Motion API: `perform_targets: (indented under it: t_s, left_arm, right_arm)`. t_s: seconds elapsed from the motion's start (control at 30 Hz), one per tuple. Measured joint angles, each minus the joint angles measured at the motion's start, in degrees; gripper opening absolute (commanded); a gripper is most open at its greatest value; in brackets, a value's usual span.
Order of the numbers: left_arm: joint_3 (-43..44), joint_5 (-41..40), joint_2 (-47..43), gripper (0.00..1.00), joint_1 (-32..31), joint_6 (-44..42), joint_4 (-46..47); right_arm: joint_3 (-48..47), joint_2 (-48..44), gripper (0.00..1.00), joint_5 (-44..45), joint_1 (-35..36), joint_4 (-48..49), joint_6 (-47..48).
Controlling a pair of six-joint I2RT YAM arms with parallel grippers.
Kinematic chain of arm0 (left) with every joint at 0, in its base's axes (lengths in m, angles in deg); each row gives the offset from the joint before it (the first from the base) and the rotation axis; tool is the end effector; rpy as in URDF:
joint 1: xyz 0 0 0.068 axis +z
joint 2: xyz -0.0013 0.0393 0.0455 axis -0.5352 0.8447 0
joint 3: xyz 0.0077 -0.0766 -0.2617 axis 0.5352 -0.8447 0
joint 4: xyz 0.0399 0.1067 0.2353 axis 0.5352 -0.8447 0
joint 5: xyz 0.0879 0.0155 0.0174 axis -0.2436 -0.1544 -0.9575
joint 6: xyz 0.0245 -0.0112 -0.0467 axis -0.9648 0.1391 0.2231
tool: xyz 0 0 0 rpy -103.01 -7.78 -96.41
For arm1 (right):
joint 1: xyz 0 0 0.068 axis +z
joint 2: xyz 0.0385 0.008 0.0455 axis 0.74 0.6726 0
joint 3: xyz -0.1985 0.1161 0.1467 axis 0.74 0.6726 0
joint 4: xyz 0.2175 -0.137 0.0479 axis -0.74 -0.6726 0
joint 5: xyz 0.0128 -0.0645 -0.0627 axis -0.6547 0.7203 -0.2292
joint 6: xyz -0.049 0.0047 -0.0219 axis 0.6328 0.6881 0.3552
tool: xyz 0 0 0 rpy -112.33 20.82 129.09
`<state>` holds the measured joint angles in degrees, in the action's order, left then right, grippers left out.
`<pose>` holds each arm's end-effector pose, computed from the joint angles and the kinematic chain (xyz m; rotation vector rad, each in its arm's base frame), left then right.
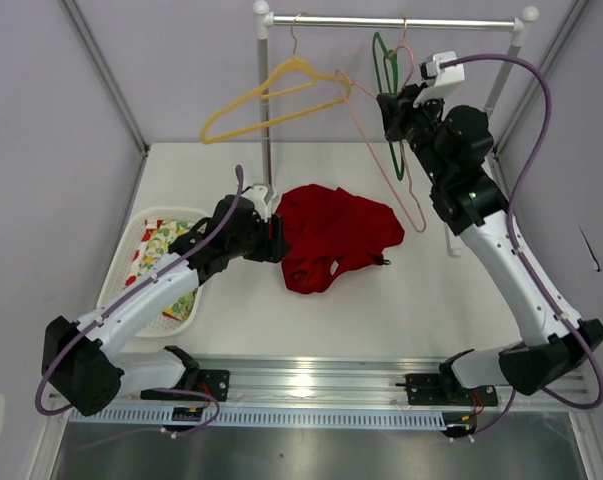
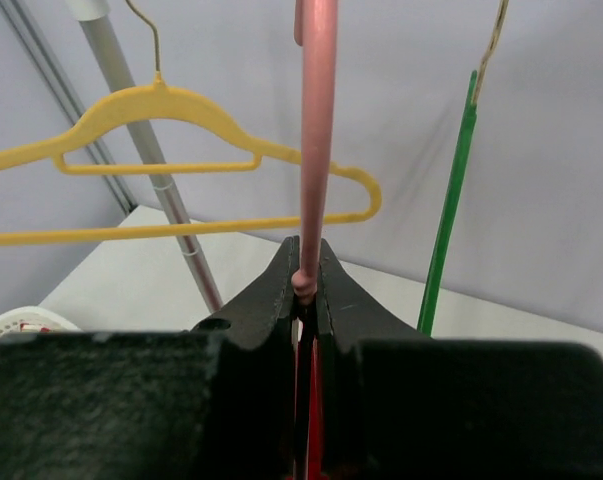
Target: Place the skirt on the hanger
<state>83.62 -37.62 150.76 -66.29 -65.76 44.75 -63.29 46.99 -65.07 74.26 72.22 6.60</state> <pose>0.2145 -0.1457 0.2972 0.2685 2.2971 -0.5413 0.2774 0.1360 0.5118 -0.2463 1.3532 0.3690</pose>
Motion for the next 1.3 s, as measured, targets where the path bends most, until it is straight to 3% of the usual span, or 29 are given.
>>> perform_targets:
  t_s: [0.4, 0.67, 0.87, 1.0, 1.3]
  left_arm:
    - [-1.3, -0.1, 2.3, 0.61, 0.0, 1.4, 3.0]
    - [-10.4, -3.0, -1.3, 0.57, -1.7, 5.2, 4.0]
    - [-12.5, -6.5, -3.3, 0.50, -9.2, 7.8, 4.7]
    - [-12.6, -8.1, -2.7, 0.49, -12.9, 9.2, 5.9]
    - [-10.7, -11.1, 11.5, 0.46, -15.1, 10.3, 10.8]
  right_arm:
    - [13.3, -20.8, 0.00, -2.0, 0.4, -7.9, -7.8]
    - [32.0, -34.8, 0.00, -8.0, 5.8, -16.5, -17.3]
    - [40.9, -37.5, 0.00, -6.6, 15.1, -23.1, -20.9]
    - [44.0, -39.5, 0.00, -4.7, 16.2, -26.1, -22.0]
    - [44.4, -40.4, 0.00, -2.3, 16.3, -27.2, -22.3]
